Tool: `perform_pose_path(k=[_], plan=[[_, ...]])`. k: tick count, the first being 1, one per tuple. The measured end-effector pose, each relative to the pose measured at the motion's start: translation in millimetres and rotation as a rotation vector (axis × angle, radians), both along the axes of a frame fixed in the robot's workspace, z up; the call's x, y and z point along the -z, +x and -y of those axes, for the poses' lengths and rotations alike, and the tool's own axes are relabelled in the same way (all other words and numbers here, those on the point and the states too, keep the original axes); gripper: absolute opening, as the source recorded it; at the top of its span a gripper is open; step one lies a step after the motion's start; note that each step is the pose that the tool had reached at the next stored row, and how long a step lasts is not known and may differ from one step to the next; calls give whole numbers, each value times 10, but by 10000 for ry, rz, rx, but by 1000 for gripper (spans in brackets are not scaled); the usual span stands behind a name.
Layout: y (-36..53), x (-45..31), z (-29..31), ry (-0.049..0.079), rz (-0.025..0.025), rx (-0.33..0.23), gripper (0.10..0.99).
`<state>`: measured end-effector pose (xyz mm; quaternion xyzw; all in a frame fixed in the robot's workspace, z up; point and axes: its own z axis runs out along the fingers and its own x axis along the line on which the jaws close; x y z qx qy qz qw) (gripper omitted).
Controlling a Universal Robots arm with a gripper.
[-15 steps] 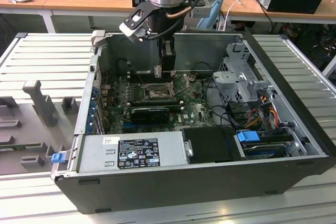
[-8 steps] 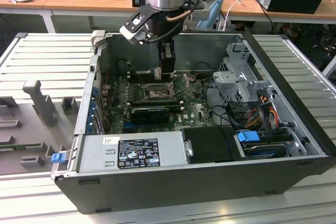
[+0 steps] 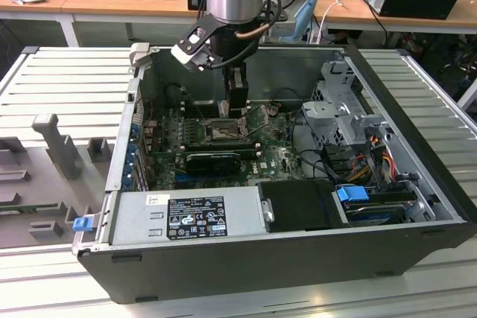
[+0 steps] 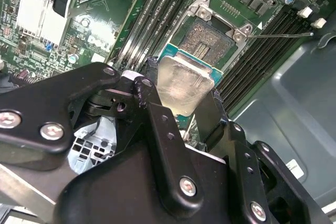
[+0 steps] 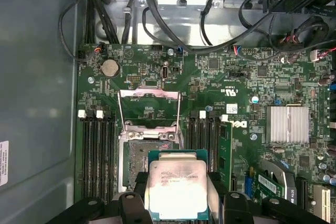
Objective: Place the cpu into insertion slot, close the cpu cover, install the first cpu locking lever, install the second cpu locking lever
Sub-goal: 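Place the cpu into insertion slot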
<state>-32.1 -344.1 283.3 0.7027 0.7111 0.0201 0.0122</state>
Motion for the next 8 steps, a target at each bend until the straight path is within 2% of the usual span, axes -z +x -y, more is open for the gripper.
perform_pose_path(k=[4,8], plan=[[0,42,-13,-2,-7,-12,525],[0,128,-48,-1,-45,-14,525]])
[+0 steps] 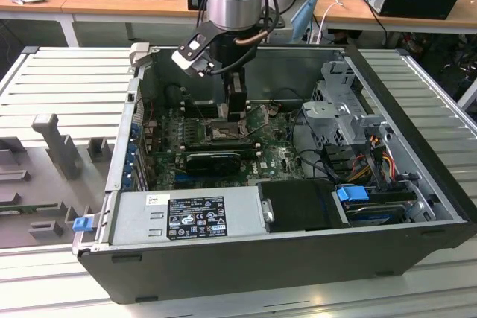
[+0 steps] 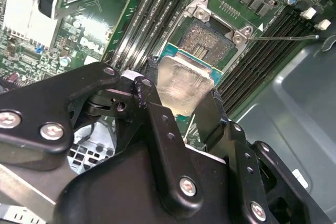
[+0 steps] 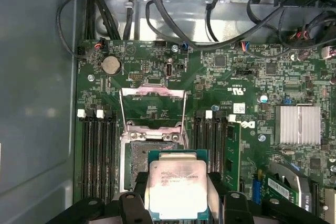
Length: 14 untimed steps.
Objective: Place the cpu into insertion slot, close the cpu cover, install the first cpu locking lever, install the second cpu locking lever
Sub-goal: 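Place the cpu into insertion slot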
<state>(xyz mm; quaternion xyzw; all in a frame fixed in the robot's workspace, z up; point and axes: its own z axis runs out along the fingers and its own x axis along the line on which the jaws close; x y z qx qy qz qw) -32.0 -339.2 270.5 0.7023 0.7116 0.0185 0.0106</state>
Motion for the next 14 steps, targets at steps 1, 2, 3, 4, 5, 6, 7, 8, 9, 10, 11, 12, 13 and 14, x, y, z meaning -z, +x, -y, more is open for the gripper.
perform_pose_path(k=[1,2,3,4,5,6,7,8,9,10,11,12,13,14], plan=[[0,31,-6,1,-16,-1,525],[0,60,-8,3,-62,5,525],[-9,78,-7,25,-80,11,525],[-9,93,-8,79,-85,9,525],[-9,115,-8,124,-85,10,525],[-9,136,-8,130,-85,11,525],[-9,179,-8,131,-85,18,525],[-9,214,-15,130,-85,20,525],[-9,244,-24,131,-84,20,525],[-9,278,-35,131,-84,19,525],[-9,316,-54,129,-86,20,525],[-10,336,-74,127,-86,20,525],[-19,359,-91,131,-84,18,525],[-45,396,-110,131,-84,19,525]])
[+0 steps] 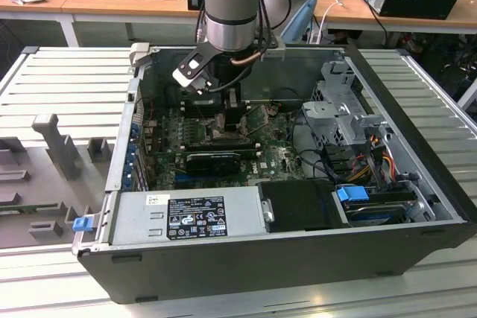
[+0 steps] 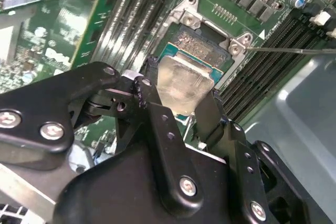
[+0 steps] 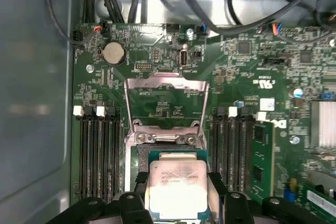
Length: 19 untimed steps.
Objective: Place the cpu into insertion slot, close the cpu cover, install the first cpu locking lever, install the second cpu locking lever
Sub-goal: 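Place the cpu into insertion slot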
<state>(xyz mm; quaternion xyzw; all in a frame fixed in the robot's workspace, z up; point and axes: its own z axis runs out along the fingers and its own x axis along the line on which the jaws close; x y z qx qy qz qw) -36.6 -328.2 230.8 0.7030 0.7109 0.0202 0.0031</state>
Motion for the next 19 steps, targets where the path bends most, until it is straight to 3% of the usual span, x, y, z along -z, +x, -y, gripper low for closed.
perform_pose_path(k=[6,19], plan=[[-34,140,-31,0,-1,198,525],[-34,267,-100,0,0,319,525]])
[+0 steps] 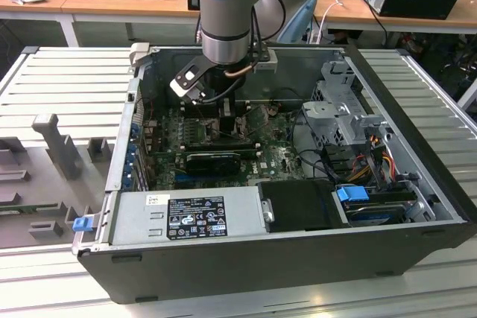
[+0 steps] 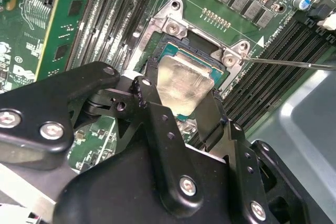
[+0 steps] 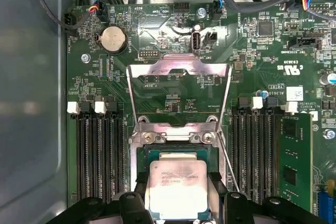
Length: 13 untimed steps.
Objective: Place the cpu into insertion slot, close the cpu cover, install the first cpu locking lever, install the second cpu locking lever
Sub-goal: 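Place the cpu into insertion slot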
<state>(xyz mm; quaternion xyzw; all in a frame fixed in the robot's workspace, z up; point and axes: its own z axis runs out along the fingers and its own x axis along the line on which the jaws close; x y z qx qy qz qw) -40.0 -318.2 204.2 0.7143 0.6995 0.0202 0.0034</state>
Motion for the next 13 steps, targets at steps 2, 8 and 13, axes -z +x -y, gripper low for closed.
perform_pose_path(k=[2,8,13], plan=[[-1,14,-2,-1,-1,3,525],[-1,21,-2,-2,-1,7,525],[-1,21,-2,-2,-1,7,537]])
